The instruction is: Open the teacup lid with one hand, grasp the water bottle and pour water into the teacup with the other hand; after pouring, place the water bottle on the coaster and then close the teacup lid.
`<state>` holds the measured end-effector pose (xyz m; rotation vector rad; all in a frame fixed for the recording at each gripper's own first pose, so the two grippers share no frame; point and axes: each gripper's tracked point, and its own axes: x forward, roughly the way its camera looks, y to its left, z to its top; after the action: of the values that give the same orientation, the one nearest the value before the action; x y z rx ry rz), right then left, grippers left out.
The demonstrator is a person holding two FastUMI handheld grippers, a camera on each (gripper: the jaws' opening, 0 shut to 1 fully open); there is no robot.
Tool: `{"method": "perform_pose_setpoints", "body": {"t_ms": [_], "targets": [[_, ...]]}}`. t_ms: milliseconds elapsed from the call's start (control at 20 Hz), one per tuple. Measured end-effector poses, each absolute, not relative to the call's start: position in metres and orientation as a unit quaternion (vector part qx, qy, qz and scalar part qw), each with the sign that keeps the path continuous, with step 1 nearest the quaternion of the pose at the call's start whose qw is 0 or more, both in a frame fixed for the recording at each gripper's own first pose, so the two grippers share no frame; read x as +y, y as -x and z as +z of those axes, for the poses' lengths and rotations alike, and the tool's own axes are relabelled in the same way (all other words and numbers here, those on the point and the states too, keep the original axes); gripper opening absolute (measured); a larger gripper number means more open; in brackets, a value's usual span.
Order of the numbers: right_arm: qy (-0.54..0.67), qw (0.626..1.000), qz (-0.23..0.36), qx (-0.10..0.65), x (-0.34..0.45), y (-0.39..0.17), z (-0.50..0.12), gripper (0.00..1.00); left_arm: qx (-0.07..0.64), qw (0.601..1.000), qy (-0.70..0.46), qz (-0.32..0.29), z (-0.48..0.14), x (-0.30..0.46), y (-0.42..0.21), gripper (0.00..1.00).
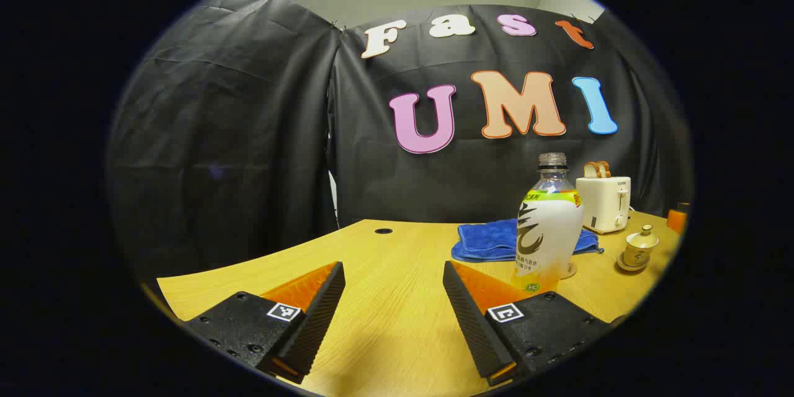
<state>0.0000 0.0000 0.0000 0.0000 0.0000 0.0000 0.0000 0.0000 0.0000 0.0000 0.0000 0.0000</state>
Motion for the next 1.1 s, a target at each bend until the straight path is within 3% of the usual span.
{"method": "perform_pose_setpoints", "body": {"t_ms": [1100], "targets": [[0.000, 1.000, 0.000, 0.001, 0.0006, 0.0010, 0.0010, 1.00, 0.000, 1.000, 0.002, -0.002, -0.0021, -0.0031, -0.0004, 0.93]]}}
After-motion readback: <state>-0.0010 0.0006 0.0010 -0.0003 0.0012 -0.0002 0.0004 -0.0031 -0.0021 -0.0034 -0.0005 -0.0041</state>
